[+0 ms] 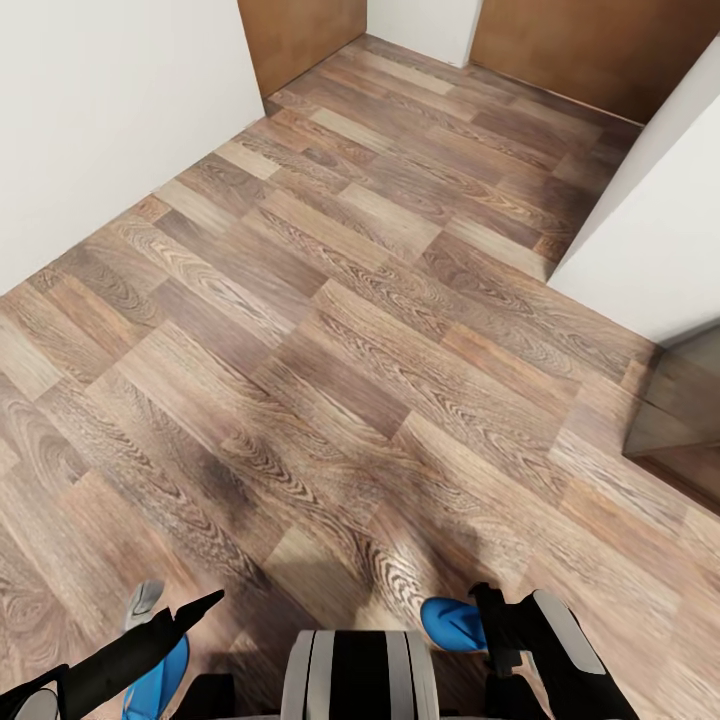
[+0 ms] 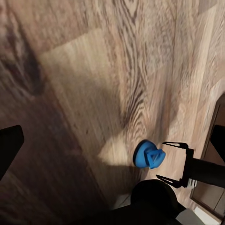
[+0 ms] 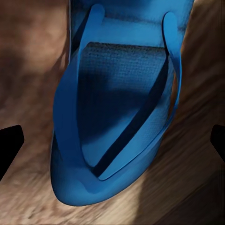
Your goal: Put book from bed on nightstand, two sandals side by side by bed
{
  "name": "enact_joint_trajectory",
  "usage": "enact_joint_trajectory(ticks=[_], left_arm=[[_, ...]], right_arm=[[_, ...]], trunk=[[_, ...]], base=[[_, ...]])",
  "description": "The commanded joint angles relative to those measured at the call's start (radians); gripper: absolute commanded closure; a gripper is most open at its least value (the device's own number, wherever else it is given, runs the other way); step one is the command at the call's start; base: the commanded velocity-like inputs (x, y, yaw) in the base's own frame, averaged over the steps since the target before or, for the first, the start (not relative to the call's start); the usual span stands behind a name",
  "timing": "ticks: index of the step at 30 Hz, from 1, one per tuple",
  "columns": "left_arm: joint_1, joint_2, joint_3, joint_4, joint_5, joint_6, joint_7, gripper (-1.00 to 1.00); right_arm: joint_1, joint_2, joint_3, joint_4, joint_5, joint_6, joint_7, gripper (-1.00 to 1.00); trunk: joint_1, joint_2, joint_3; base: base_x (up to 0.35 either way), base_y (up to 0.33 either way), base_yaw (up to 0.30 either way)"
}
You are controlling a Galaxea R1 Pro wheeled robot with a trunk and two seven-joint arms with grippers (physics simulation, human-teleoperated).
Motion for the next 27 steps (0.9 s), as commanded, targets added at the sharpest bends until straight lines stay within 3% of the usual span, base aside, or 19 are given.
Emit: enact_joint_trajectory(ticks=[1, 17, 22, 27], left_arm=[[0.0, 0.0, 0.001, 0.0, 0.005, 0.007, -0.001, -1.0], [0.0, 0.0, 0.001, -0.001, 0.005, 0.007, -0.002, -1.0], [0.0, 0.0, 0.001, -0.001, 0.005, 0.007, -0.002, -1.0], [0.0, 0.0, 0.002, -0.001, 0.005, 0.007, -0.002, -1.0]], right_arm=[[0.0, 0.001, -0.003, -0.001, -0.001, 0.007, -0.005, -1.0], [0.0, 0.0, -0.003, 0.0, -0.001, 0.007, -0.005, -1.0], [0.0, 0.001, -0.003, 0.0, -0.001, 0.007, -0.005, -1.0], [0.0, 0.0, -0.003, 0.0, -0.001, 0.007, -0.005, -1.0]], trunk=[[0.0, 0.0, -0.005], [0.001, -0.001, -0.012], [0.003, -0.002, -0.032], [0.003, -0.002, -0.032]], base=[[0.0, 0.0, 0.0], [0.0, 0.0, 0.0], [0.0, 0.0, 0.0], [0.0, 0.0, 0.0]])
